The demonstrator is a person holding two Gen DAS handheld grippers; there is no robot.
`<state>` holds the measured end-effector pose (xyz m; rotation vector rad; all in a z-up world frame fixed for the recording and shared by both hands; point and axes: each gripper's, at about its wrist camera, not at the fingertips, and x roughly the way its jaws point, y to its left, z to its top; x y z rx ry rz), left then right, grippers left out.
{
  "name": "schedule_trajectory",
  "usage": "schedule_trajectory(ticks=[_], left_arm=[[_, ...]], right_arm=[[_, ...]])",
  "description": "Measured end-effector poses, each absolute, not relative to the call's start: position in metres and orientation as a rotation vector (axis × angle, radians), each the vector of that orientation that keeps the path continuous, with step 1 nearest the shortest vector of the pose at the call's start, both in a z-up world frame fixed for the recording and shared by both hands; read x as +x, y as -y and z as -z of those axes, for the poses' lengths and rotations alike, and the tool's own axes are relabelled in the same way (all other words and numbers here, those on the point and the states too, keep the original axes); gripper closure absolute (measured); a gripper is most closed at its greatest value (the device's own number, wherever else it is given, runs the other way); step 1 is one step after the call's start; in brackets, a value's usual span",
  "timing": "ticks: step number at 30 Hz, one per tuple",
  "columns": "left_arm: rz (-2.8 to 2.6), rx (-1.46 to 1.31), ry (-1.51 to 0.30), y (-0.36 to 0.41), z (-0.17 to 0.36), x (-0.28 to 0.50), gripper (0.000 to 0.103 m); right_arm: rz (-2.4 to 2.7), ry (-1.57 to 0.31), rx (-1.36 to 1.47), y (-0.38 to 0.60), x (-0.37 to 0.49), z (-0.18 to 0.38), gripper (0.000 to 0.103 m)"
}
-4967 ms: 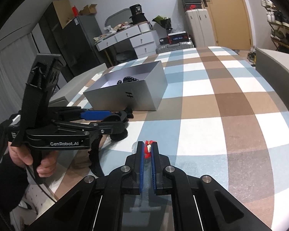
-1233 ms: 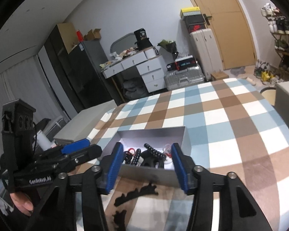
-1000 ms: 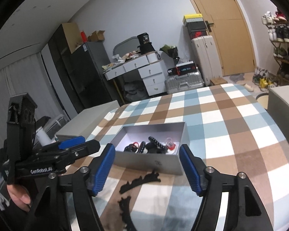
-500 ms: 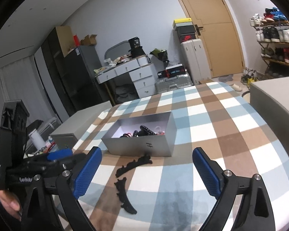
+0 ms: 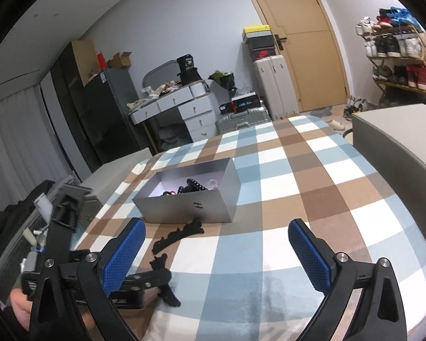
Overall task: Organize jewelry
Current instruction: 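Move both tools back to the two remaining black claw clips, then grasp a long black claw clip with the left tool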
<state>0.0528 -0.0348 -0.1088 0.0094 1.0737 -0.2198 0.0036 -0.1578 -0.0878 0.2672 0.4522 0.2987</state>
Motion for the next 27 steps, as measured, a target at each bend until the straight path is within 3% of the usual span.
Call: schedule_trajectory(ticks=[7,11,14,15,20,27], left_arm=[[0.206,0.078,-1.066,0.046,0.114,0.046,0.008],[0.215,0.112,-1.077,0.048,0.116,0.042,0.039],[0.239,0.135,-1.065,0.051,0.112,0.037,0.072],[0.246,0.138,-1.068,0.050,0.111,0.038,0.076],[0.266,0.144,-1.062,0.045,0.111,0.037,0.085],[0.283,0.143,-1.045,0.047,0.107,0.037,0.085]], right_arm=[[-0.338,-0.454,0.304,0.163,-0.002,0.089,0.001],[-0.343,-0.450,0.305,0.162,-0.004,0.089,0.001],[-0.342,-0.455,0.310,0.163,-0.006,0.090,0.001],[-0.342,-0.456,0.311,0.163,-0.006,0.091,0.001],[-0.343,-0.469,0.312,0.160,-0.005,0.092,0.001],[-0.348,-0.494,0.302,0.155,0.000,0.096,0.001]])
